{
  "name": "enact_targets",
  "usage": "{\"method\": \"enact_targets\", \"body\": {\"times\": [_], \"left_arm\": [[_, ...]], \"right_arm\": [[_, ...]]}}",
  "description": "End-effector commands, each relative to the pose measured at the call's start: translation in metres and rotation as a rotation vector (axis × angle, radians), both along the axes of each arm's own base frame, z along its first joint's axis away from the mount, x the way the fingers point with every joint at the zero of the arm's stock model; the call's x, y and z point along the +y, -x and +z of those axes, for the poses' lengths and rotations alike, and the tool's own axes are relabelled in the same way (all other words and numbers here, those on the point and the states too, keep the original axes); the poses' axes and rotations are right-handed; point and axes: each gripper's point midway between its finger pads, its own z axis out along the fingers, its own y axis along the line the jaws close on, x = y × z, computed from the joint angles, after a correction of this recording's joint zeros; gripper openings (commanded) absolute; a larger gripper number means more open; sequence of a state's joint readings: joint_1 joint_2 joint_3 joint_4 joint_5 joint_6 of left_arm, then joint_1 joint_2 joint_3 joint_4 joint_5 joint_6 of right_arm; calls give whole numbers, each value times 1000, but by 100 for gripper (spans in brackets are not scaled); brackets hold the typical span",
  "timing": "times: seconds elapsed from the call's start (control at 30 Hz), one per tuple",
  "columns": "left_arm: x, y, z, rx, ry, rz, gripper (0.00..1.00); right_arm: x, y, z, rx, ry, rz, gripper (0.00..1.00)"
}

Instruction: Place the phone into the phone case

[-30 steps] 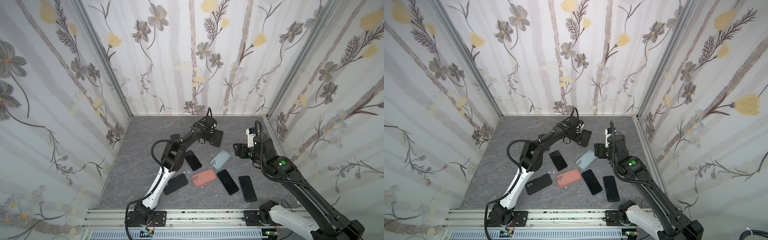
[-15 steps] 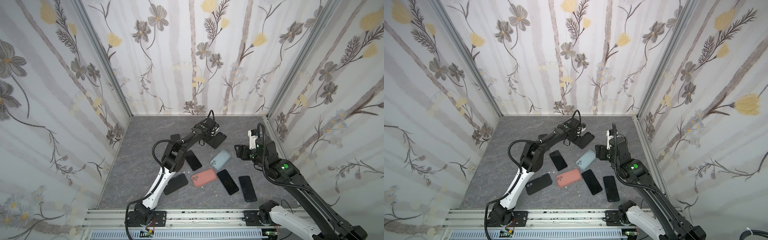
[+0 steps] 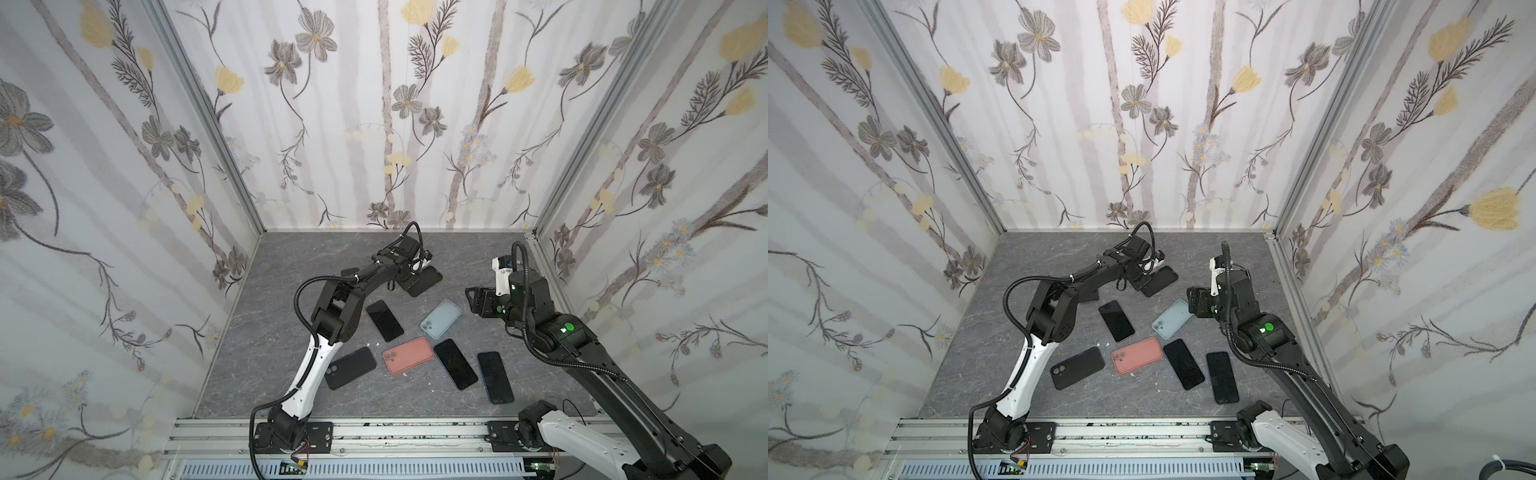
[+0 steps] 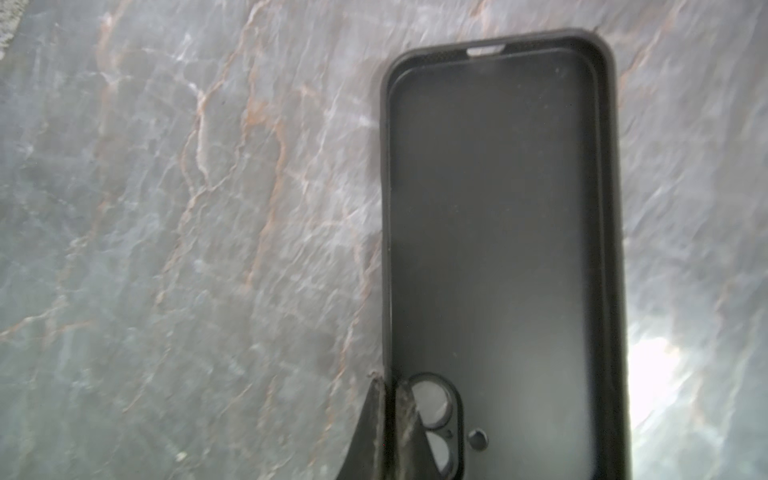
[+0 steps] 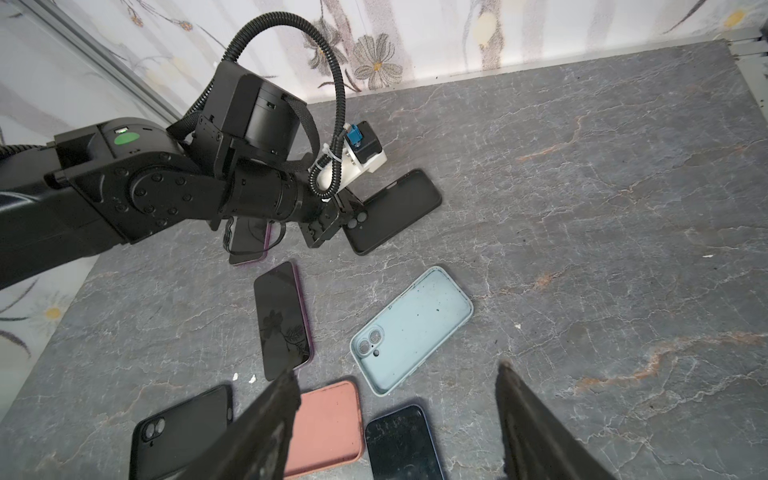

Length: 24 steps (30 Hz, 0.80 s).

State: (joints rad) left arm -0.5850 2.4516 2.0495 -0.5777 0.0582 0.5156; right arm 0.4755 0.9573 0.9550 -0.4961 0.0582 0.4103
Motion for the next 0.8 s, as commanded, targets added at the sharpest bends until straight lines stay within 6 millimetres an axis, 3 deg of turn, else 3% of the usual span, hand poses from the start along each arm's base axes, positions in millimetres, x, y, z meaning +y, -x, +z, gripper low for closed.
{"method": "enact_targets", "body": {"times": [0.0, 0.17, 0.2, 0.27, 0.33, 0.47, 0.6, 0.77], "left_arm": [[16, 8, 0, 8, -44, -141, 4], [36, 13, 2, -17, -88, -265, 4], [37, 12, 4, -30, -94, -272, 7], [37, 1, 13, -81, -95, -253, 21], [31, -7, 26, -116, -63, -239, 32], [19, -7, 51, -148, 16, -246, 42], [12, -6, 67, -162, 63, -215, 42], [-18, -7, 79, -119, 232, -62, 41]], "right_arm": [[2, -1, 4, -4, 6, 10, 74], [3, -2, 2, 5, 17, 19, 73], [3, -3, 3, 3, 16, 19, 73], [4, -4, 4, 2, 15, 19, 73], [7, -5, 5, 1, 6, 25, 72], [11, -7, 9, -2, -15, 34, 71], [12, -5, 11, -3, -27, 34, 70], [12, -5, 11, -7, -44, 25, 70]]}}
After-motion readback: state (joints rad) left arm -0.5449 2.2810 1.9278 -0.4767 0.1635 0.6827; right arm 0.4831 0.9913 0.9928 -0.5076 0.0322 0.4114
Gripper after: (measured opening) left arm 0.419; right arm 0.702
